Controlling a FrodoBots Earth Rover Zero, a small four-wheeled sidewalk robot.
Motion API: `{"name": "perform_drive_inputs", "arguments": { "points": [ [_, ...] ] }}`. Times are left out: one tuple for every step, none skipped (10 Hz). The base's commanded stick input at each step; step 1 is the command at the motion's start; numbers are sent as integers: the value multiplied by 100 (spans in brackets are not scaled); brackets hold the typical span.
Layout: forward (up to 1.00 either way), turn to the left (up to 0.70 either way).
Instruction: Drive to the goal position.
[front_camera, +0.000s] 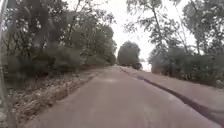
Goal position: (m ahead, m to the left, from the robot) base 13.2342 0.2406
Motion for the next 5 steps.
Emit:
{"name": "perform_drive_inputs", "arguments": {
  "points": [
    [70,0],
    [70,0],
    [70,0],
    [70,-7],
    [70,-24]
  ]
}}
